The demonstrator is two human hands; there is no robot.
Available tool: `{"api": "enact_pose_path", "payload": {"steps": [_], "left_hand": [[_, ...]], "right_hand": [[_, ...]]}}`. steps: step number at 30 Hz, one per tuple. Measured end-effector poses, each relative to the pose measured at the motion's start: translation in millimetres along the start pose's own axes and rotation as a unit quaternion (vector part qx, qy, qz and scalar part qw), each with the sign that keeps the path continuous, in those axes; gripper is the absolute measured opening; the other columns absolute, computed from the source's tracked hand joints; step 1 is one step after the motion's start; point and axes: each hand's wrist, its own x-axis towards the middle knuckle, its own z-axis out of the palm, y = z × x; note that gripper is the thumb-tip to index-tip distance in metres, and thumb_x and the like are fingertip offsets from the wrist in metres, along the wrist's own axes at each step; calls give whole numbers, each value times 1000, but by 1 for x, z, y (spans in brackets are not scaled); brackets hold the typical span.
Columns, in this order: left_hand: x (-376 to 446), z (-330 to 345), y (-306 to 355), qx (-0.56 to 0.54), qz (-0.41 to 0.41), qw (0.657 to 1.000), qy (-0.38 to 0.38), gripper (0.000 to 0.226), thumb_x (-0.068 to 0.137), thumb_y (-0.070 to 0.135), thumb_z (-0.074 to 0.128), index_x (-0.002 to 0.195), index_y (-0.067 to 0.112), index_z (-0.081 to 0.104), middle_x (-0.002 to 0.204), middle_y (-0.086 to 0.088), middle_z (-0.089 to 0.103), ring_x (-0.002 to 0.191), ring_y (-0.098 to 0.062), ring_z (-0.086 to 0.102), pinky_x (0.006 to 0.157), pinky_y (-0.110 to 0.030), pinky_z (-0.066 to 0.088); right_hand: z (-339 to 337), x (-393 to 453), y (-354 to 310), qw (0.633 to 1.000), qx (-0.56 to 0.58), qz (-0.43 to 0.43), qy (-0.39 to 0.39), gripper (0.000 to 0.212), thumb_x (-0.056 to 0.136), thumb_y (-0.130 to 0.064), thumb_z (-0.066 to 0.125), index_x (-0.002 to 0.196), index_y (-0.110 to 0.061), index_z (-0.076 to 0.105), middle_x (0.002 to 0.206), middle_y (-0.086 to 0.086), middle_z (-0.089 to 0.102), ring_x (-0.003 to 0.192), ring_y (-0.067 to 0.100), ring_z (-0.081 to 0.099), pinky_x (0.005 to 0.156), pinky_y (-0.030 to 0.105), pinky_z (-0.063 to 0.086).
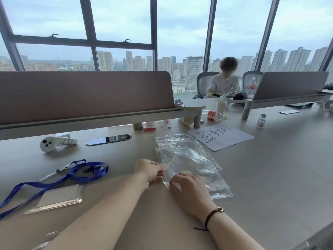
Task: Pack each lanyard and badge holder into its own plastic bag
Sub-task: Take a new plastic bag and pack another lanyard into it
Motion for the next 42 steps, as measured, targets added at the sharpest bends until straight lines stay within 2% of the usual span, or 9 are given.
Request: {"api": "enact_pose_path", "payload": {"steps": [8,13,16,18,20,24,28,36,42], "left_hand": [[-6,1,0,79,41,995,33,18,89,21,73,78,8,67,72,-11,69,57,-20,60,63,-33,57],[-18,-9,6,-31,-46,996,-64,51,87,50,71,106,3,62,94,-18,69,66,-24,64,57,-33,58],[-25,-23,6,-82,-56,993,-70,31,83,19,79,100,-3,65,84,-17,67,67,-27,66,71,-42,60],[-32,-35,8,-102,-55,991,-62,3,88,-3,68,91,-4,67,73,-18,67,53,-23,66,58,-36,61],[-39,-50,10,-112,-54,991,-58,9,89,-9,61,82,-6,65,63,-17,65,45,-21,64,47,-30,58],[-48,-90,11,-80,-37,995,-40,18,91,-2,61,75,0,68,58,-9,66,62,-20,61,69,-34,52],[-72,-135,14,-110,-39,993,-14,12,90,0,65,79,1,69,63,-9,69,51,-16,64,49,-25,54],[-130,-193,1,-15,-48,989,-140,18,83,-6,71,101,-3,70,84,-19,70,68,-23,69,60,-27,60],[-165,-182,-12,36,16,994,-100,34,77,-7,78,109,-2,67,87,-17,73,68,-24,72,64,-33,63]], "right_hand": [[-7,6,-2,991,72,98,48,42,87,-56,61,112,-25,73,115,-11,69,107,11,64,90,28,49],[-20,-10,-35,986,151,46,48,21,86,-44,69,99,-30,76,101,-19,71,78,-7,59,77,16,46],[-18,-31,-63,972,229,39,-35,14,82,-43,73,85,-31,79,83,-17,74,66,-6,59,66,11,43],[-16,-43,-77,958,267,49,-89,16,80,-45,74,73,-30,77,66,-11,70,55,0,54,59,19,44],[-16,-50,-85,946,295,42,-127,21,79,-39,77,66,-23,75,52,-7,62,48,0,47,51,19,38],[-16,-59,-86,941,292,57,-164,39,78,-39,80,51,-18,61,41,-10,50,40,1,37,45,17,30],[-22,-62,-76,952,248,64,-165,51,79,-39,79,47,-18,44,42,-10,36,43,5,31,46,24,27],[-31,-44,-74,997,-14,27,-67,37,84,-64,57,72,-30,48,71,-13,58,65,6,53,61,27,44],[-3,-27,-154,993,114,14,-17,38,89,-54,59,70,-21,59,65,-5,60,64,14,56,60,32,44]]}}
